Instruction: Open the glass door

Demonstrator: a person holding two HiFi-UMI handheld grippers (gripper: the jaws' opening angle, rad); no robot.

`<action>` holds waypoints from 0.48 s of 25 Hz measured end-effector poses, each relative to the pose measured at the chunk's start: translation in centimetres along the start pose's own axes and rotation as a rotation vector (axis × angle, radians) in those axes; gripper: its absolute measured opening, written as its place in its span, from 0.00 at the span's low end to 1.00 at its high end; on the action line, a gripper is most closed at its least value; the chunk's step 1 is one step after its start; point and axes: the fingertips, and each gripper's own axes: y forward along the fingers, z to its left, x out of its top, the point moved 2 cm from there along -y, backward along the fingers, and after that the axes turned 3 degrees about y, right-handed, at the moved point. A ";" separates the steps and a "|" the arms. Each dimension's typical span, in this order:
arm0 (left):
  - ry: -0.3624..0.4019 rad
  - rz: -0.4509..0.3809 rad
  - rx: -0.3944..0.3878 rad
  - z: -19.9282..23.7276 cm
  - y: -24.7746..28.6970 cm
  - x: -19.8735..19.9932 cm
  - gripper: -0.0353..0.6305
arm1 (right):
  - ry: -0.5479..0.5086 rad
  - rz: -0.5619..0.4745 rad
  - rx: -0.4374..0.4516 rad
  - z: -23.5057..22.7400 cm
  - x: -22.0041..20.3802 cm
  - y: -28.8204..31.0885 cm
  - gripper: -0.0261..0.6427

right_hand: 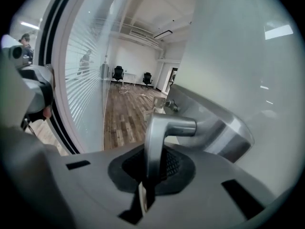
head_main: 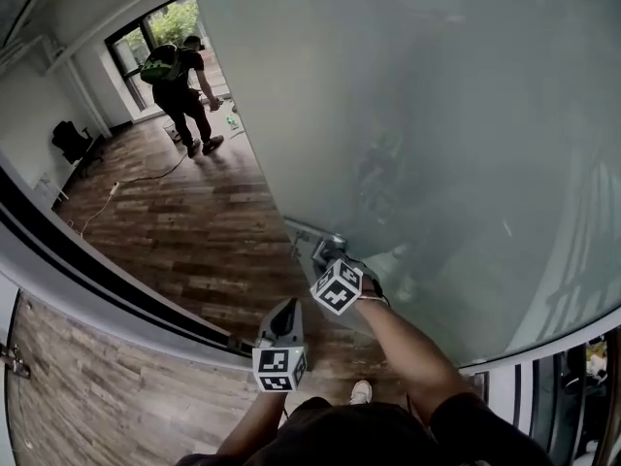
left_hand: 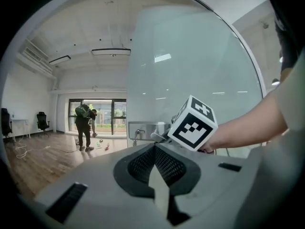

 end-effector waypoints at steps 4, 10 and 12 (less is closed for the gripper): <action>0.003 -0.007 0.019 0.0 3.7 0.8 0.06 | 0.025 -0.004 -0.023 -4.9 -0.3 1.1 0.06; 0.018 -0.014 0.022 0.7 8.9 1.9 0.06 | 0.087 0.004 -0.046 -11.3 -0.9 2.8 0.06; 0.019 -0.013 0.016 0.9 10.7 1.8 0.06 | 0.107 0.007 -0.060 -13.5 -1.3 3.8 0.06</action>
